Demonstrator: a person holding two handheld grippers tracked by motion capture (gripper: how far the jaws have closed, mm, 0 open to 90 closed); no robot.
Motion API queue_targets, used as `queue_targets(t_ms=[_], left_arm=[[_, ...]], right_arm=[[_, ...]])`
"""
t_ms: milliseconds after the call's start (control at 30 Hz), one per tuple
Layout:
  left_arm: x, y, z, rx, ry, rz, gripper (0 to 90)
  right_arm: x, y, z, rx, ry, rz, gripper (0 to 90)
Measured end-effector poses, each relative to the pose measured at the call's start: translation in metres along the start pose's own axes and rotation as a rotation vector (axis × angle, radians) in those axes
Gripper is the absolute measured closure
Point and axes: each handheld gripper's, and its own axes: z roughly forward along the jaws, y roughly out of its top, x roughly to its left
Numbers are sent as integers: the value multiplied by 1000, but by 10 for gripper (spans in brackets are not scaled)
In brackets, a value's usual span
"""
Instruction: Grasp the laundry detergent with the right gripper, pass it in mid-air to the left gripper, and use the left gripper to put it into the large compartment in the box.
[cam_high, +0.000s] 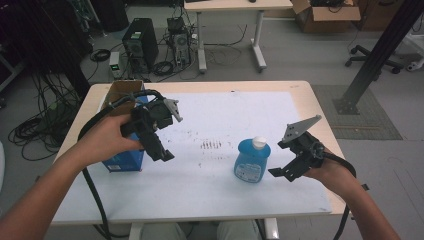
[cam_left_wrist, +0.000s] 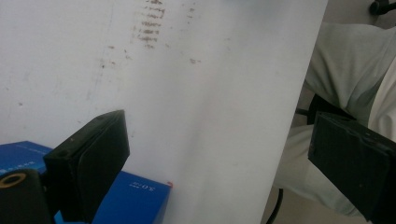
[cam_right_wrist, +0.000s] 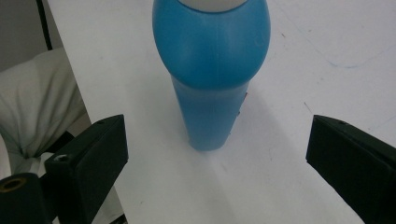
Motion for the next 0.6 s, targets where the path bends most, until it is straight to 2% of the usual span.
queue_targets(t_ms=[133,200,267,600], left_arm=[[0,0,1,-2,-1,-2,58],[0,1,1,1,-3,1,58],[0,1,1,1,-3,-1,58],[1,1,2,4,-3,-7,57]], right_arm=[[0,-6,3,-52,1,0,54],[0,-8,4,-61,1,5,54],[-1,-12,5,-98,0,11,54],[-4,-25,11,-180,3,24,53]])
